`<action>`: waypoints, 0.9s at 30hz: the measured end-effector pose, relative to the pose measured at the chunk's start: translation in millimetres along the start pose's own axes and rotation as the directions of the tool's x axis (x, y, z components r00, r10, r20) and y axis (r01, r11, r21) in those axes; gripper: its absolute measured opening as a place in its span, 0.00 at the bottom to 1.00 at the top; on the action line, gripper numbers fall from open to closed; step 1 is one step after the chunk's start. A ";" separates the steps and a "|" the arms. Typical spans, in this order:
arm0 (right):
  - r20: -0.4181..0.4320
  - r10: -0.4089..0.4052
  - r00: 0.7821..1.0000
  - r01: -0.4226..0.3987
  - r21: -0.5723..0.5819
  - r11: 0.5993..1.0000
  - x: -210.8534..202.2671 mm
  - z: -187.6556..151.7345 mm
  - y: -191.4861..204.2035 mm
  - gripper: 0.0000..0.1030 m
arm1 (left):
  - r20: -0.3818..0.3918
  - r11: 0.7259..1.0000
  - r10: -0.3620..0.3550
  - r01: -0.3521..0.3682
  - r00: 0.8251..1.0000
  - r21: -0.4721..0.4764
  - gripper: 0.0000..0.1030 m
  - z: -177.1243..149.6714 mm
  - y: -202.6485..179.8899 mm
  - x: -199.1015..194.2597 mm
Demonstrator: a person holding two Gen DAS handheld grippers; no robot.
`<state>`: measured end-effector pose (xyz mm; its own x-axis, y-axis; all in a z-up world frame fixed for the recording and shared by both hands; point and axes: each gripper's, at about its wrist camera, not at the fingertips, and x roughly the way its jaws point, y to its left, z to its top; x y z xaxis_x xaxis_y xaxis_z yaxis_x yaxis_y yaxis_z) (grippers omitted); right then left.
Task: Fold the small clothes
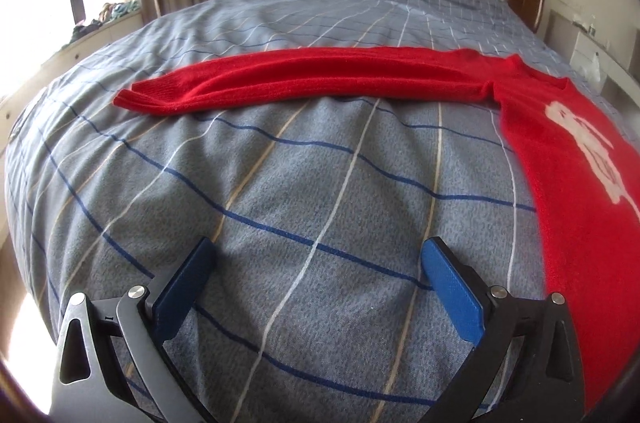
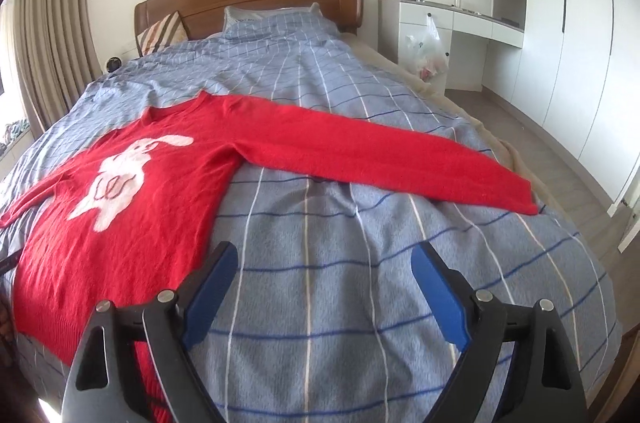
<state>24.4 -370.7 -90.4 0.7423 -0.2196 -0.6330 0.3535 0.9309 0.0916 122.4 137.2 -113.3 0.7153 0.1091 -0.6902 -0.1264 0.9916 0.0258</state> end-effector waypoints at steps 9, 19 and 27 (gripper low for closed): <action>-0.153 -0.095 0.984 0.107 0.075 0.991 96.8 -7.9 -18.4 1.00 | 0.015 1.000 0.003 -0.003 1.000 -0.011 1.00 -4.9 0.8 0.3; -0.116 -0.133 0.984 0.141 0.068 0.988 88.9 -13.2 -14.2 1.00 | 0.021 1.000 0.009 -0.009 1.000 -0.009 1.00 -6.8 0.1 -0.7; -0.116 -0.129 0.985 0.138 0.071 0.988 88.5 -13.5 -13.9 1.00 | 0.025 1.000 0.015 -0.015 1.000 -0.008 1.00 -6.7 -0.8 -1.6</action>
